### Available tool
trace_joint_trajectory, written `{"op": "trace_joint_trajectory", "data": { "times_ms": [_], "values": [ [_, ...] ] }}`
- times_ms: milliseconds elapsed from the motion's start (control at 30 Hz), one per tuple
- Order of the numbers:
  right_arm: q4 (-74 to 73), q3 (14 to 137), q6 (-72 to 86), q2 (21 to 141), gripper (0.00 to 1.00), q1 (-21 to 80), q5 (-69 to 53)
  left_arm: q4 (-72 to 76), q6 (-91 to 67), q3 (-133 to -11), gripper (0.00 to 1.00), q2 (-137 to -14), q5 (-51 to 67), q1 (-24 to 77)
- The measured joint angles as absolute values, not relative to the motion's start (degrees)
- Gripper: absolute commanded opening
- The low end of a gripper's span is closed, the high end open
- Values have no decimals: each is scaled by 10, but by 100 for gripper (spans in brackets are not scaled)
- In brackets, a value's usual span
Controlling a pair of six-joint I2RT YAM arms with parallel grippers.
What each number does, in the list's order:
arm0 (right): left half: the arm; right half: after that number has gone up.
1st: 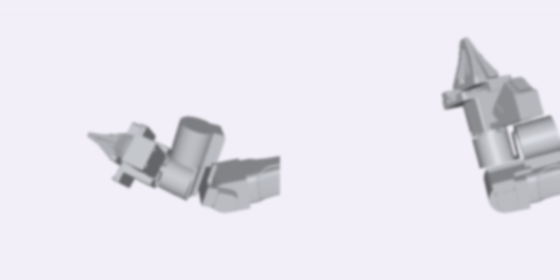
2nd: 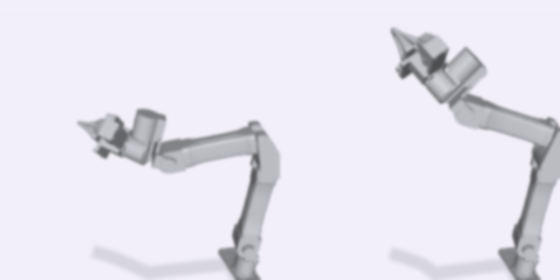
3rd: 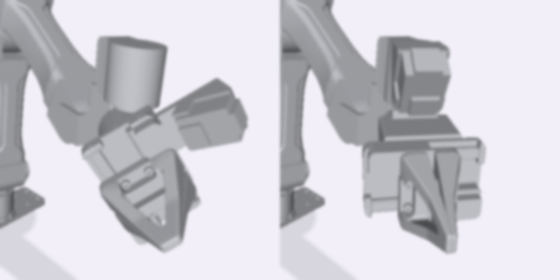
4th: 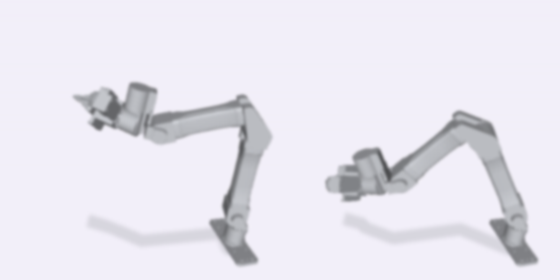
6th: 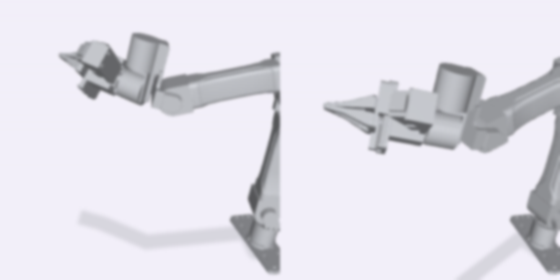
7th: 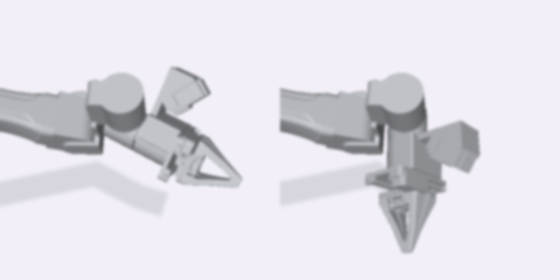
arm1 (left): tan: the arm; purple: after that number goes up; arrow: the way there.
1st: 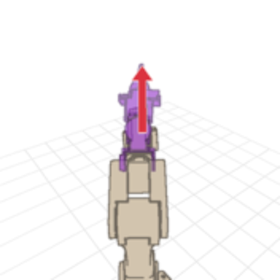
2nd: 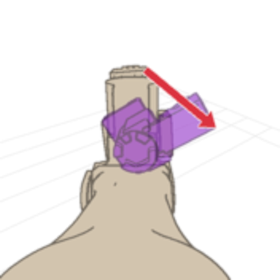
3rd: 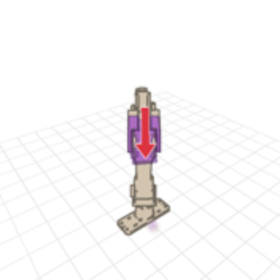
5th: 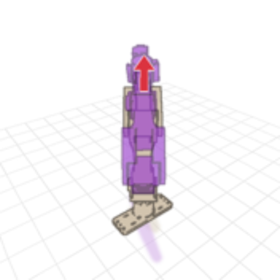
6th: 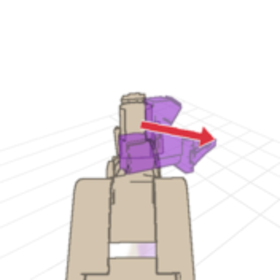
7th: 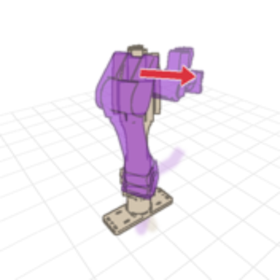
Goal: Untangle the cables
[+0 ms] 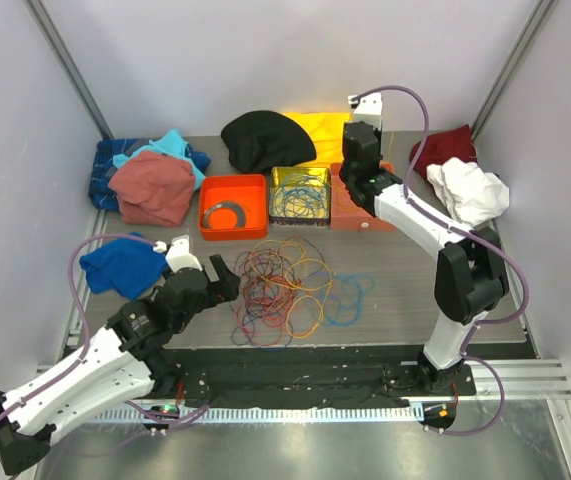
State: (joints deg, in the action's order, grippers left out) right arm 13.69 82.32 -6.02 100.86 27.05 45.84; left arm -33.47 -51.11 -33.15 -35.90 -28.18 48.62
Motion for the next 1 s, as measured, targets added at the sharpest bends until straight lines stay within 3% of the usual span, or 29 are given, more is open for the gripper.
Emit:
{"op": "trace_joint_trajectory", "data": {
  "times_ms": [700, 1000],
  "values": [
    [105, 683, 10, 932, 1, 270, 451, -319, -510, -325, 94, -380, -265, 486],
    [94, 705, 13, 836, 1, 271, 447, -307, -510, -325, 94, -395, -261, 486]
  ]
}}
